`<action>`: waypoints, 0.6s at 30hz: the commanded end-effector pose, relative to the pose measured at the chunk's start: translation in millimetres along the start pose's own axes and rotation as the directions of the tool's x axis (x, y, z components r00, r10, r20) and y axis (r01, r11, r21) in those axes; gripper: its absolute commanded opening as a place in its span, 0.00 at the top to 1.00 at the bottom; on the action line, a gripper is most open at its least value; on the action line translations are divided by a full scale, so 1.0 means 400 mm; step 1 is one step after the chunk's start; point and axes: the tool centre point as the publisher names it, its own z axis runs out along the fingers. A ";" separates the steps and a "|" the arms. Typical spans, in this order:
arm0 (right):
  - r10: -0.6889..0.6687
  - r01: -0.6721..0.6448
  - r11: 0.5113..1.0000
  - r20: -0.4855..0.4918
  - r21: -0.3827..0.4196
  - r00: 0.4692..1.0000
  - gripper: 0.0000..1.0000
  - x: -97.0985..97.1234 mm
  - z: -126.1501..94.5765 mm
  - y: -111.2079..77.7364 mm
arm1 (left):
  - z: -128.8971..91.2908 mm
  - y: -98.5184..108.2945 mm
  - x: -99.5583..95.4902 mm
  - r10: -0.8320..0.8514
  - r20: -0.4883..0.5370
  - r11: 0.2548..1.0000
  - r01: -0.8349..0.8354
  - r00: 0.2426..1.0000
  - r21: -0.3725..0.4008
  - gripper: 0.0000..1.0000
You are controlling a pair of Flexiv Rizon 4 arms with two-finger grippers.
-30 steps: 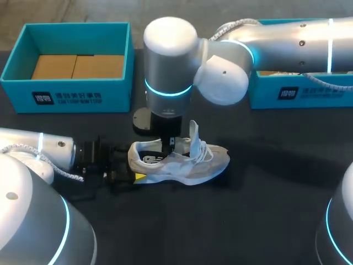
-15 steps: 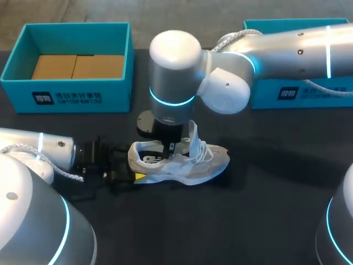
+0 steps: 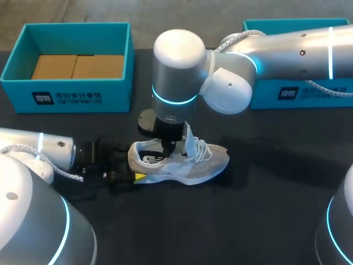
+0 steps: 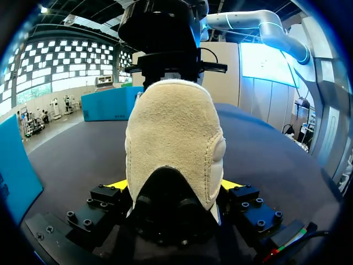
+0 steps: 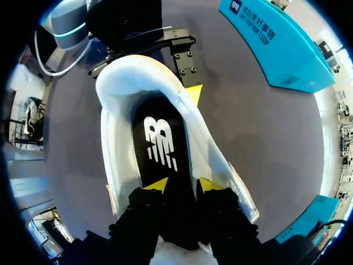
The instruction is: Take the shoe out of the shoebox, open the shoe tongue, remove and reinsert the insole, then place the shoe into the shoebox
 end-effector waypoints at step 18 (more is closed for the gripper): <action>-0.059 0.058 0.998 -0.131 -0.004 0.990 0.69 0.028 0.083 0.029 | -0.002 -0.001 0.004 0.001 0.002 1.000 -0.001 1.000 0.000 1.00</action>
